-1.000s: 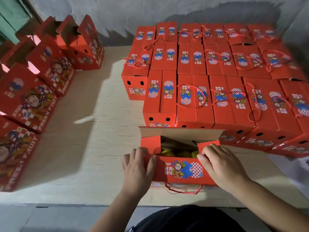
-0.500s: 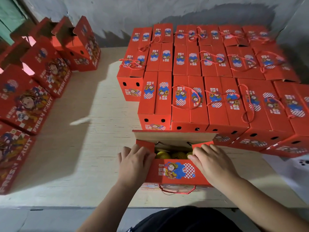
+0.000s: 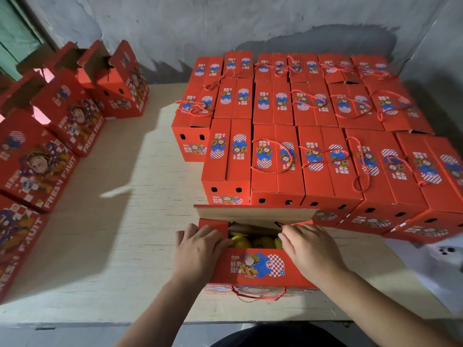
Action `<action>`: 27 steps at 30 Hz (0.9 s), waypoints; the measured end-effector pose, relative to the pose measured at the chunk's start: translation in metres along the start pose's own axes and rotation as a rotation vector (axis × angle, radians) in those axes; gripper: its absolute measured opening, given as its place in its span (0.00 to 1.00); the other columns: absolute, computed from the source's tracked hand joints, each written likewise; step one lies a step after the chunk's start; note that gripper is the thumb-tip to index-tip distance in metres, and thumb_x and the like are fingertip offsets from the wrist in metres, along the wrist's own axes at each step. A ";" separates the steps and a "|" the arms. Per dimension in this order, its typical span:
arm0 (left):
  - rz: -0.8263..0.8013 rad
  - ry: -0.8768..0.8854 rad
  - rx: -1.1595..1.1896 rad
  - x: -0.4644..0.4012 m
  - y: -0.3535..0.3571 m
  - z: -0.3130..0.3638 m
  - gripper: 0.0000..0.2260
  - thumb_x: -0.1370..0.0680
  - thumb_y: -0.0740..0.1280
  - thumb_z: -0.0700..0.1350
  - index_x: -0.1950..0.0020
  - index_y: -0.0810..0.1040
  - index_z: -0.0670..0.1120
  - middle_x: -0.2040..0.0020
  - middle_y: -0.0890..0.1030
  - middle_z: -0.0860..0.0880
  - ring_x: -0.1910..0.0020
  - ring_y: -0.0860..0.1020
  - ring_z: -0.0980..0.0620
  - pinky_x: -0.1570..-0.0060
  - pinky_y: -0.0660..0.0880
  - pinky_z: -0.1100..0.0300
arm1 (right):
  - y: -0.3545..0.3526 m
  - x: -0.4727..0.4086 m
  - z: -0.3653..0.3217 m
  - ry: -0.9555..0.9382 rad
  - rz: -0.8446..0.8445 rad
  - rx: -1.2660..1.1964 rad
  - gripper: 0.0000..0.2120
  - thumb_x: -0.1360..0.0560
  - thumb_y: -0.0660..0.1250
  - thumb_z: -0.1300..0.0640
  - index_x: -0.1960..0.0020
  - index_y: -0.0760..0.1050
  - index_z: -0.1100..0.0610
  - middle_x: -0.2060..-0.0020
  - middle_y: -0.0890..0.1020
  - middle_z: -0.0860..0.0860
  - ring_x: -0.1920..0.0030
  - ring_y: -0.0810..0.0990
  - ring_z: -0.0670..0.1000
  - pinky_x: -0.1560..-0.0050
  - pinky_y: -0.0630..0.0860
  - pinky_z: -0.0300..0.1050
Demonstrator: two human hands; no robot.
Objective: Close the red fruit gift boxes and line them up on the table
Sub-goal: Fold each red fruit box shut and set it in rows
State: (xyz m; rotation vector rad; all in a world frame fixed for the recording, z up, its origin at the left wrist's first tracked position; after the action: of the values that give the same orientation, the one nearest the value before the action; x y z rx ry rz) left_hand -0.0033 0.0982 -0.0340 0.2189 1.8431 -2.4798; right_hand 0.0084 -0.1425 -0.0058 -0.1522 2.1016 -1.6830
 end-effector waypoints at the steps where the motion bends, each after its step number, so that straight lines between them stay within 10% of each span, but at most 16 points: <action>1: 0.036 0.023 0.015 0.003 -0.001 0.000 0.22 0.20 0.55 0.66 0.62 0.77 0.54 0.61 0.77 0.58 0.56 0.72 0.49 0.53 0.61 0.52 | -0.001 0.002 0.001 -0.009 0.006 -0.012 0.07 0.23 0.72 0.56 0.59 0.81 0.57 0.68 0.81 0.49 0.67 0.80 0.54 0.66 0.76 0.47; 11: -0.061 -0.116 -0.043 -0.005 0.008 0.001 0.15 0.19 0.61 0.64 0.55 0.72 0.54 0.50 0.79 0.54 0.49 0.74 0.44 0.48 0.66 0.48 | 0.002 -0.007 -0.009 -0.034 -0.004 0.021 0.06 0.25 0.75 0.57 0.59 0.82 0.57 0.66 0.83 0.49 0.64 0.82 0.54 0.61 0.78 0.47; 17: -0.055 -0.403 0.219 0.002 0.010 -0.021 0.39 0.31 0.61 0.75 0.33 0.68 0.48 0.38 0.69 0.45 0.38 0.67 0.40 0.34 0.64 0.43 | -0.074 -0.023 -0.012 -0.072 0.356 -0.286 0.16 0.19 0.63 0.50 0.36 0.78 0.57 0.47 0.79 0.53 0.47 0.76 0.51 0.45 0.71 0.48; 22: 0.029 -0.408 0.394 0.005 0.008 -0.022 0.44 0.33 0.73 0.68 0.31 0.67 0.37 0.38 0.70 0.41 0.37 0.68 0.40 0.32 0.65 0.41 | -0.007 -0.054 0.021 0.201 -0.526 -0.219 0.26 0.23 0.47 0.27 0.48 0.75 0.44 0.51 0.74 0.43 0.48 0.74 0.48 0.55 0.70 0.47; 27: 0.119 -0.328 0.816 0.010 0.010 -0.030 0.20 0.25 0.66 0.46 0.35 0.69 0.44 0.38 0.71 0.37 0.39 0.73 0.34 0.37 0.70 0.33 | 0.024 -0.029 0.014 0.074 -0.569 -0.232 0.41 0.29 0.48 0.20 0.24 0.62 0.41 0.25 0.69 0.43 0.29 0.72 0.51 0.36 0.73 0.53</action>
State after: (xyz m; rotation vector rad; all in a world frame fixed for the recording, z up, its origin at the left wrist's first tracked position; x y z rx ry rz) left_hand -0.0092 0.1246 -0.0534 -0.0590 0.6205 -2.8074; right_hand 0.0439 -0.1389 -0.0227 -0.8393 2.4605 -1.7427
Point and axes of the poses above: each hand's wrist, its own x-axis away from the middle knuckle, its own y-axis out of the palm, z = x × y, the point moved 8 cm from there along -x, towards the middle knuckle
